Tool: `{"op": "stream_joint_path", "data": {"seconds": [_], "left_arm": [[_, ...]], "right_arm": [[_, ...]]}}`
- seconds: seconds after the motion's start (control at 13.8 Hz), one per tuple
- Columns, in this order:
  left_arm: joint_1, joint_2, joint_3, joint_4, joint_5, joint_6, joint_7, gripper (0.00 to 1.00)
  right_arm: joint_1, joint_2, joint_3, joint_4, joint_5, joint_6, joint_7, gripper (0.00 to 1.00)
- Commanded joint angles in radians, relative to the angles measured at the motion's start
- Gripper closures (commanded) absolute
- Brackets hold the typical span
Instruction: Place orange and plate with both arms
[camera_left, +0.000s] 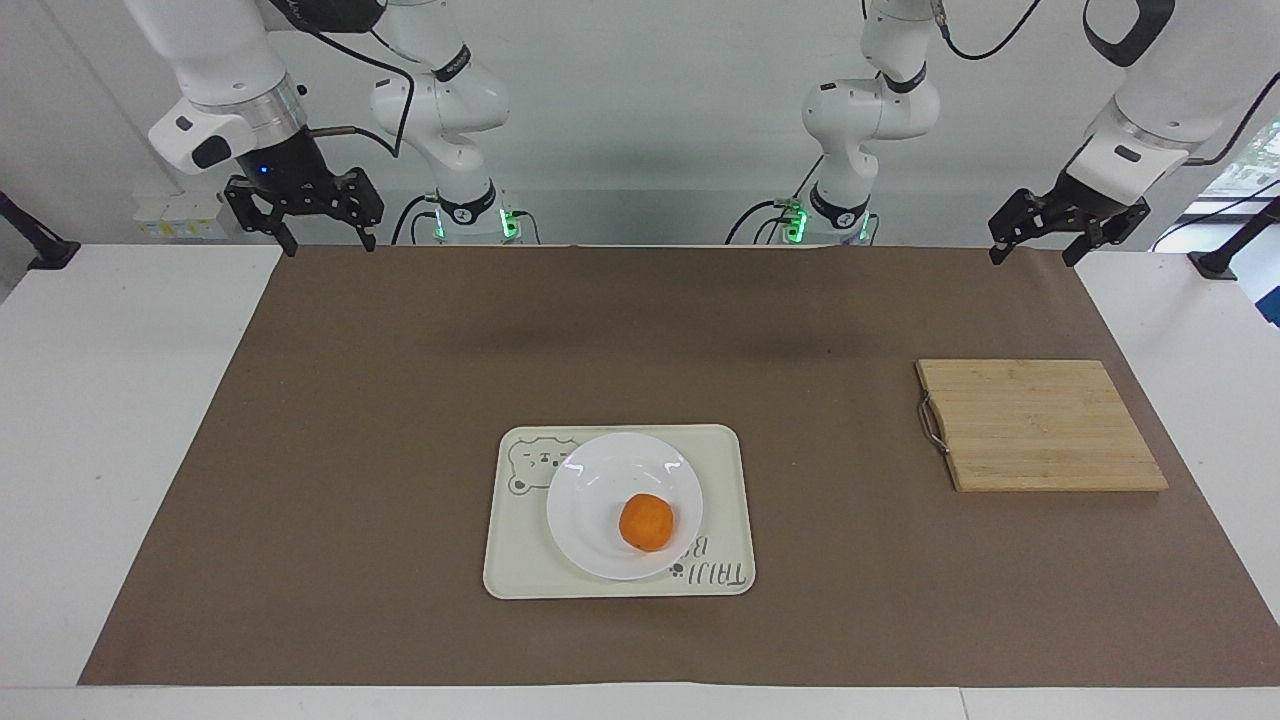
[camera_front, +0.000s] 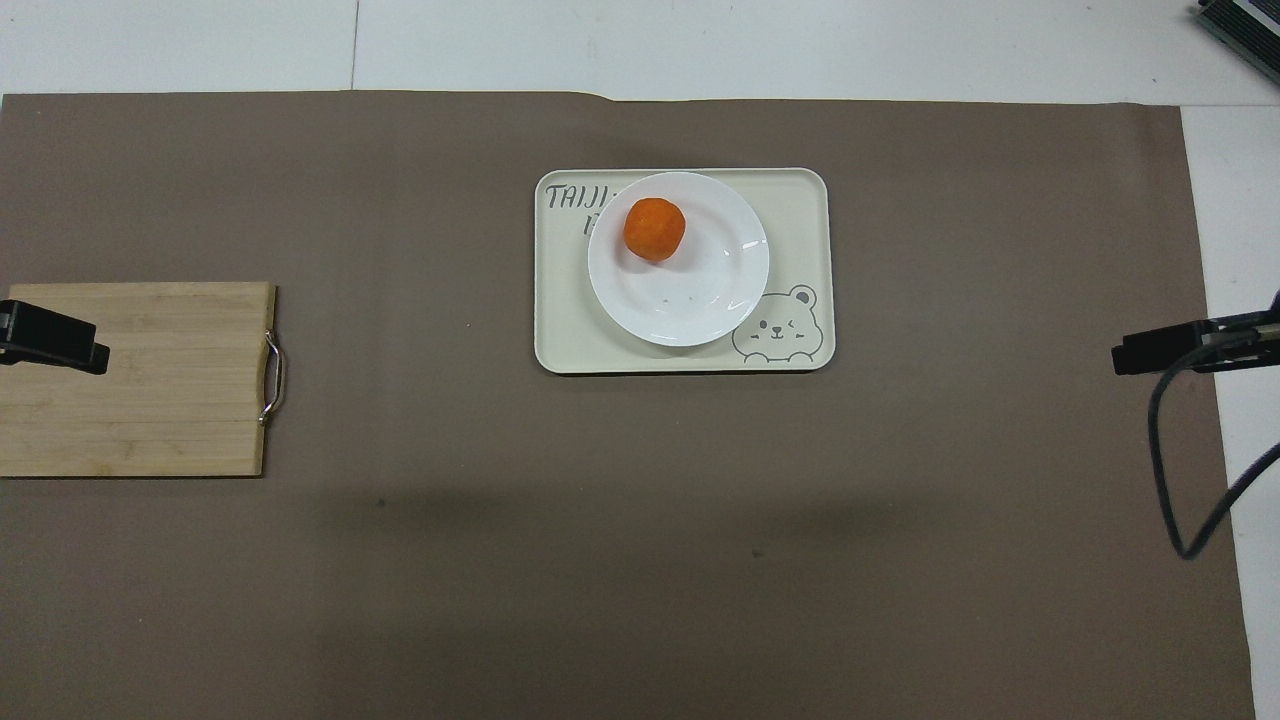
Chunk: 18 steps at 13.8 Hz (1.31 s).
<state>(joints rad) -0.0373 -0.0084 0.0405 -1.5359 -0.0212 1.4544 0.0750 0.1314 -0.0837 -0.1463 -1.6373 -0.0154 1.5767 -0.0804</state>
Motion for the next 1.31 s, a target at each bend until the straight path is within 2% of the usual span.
{"op": "stream_joint_path", "data": {"seconds": [0.0, 0.29, 1.24], "left_arm": [[-0.004, -0.012, 0.004, -0.004, 0.01, -0.011, 0.012, 0.0], [-0.003, -0.012, 0.004, -0.004, 0.01, -0.011, 0.012, 0.0], [-0.004, -0.012, 0.004, -0.004, 0.01, -0.011, 0.012, 0.0]], "right_arm": [[-0.003, -0.018, 0.007, -0.026, -0.026, 0.022, -0.01, 0.0], [-0.003, 0.031, 0.007, 0.06, -0.032, -0.017, -0.007, 0.0], [-0.006, 0.024, 0.007, 0.053, -0.026, -0.044, -0.005, 0.0]]}}
